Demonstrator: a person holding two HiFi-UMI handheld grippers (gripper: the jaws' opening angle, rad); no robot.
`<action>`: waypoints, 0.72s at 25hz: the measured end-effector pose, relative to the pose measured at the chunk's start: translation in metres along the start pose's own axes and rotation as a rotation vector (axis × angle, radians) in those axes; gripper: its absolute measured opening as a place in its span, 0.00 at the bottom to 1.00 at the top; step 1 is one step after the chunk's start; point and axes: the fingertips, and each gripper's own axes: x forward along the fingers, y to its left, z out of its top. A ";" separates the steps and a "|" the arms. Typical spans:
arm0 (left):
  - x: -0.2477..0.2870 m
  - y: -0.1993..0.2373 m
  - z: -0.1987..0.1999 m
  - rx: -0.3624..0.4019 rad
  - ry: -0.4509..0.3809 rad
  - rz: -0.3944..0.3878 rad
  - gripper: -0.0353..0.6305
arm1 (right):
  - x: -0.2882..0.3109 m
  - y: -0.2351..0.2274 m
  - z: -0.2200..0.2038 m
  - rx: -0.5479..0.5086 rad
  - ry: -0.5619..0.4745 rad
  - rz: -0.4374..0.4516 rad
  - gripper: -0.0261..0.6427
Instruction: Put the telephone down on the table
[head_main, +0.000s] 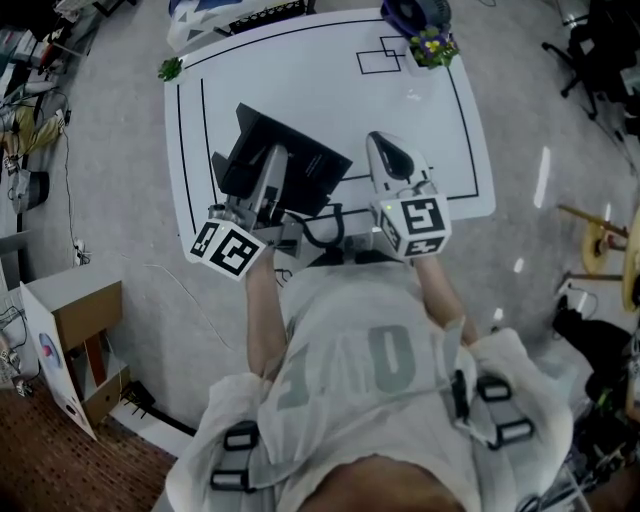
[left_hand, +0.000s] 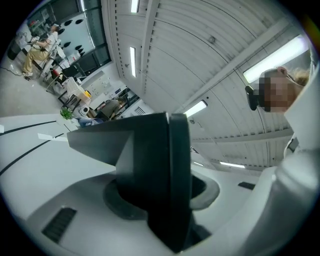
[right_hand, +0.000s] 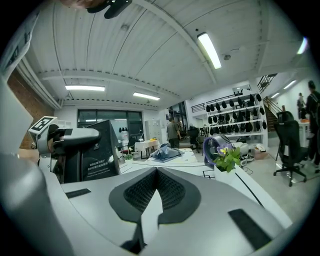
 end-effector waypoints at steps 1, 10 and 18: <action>0.004 0.001 -0.001 -0.004 0.021 -0.018 0.31 | 0.000 0.001 0.000 0.002 0.000 -0.003 0.05; 0.027 0.006 -0.012 -0.061 0.227 -0.167 0.31 | -0.002 0.010 0.004 -0.003 0.003 -0.011 0.05; 0.052 0.022 -0.032 -0.014 0.427 -0.247 0.31 | -0.011 0.003 -0.005 0.012 0.031 -0.071 0.05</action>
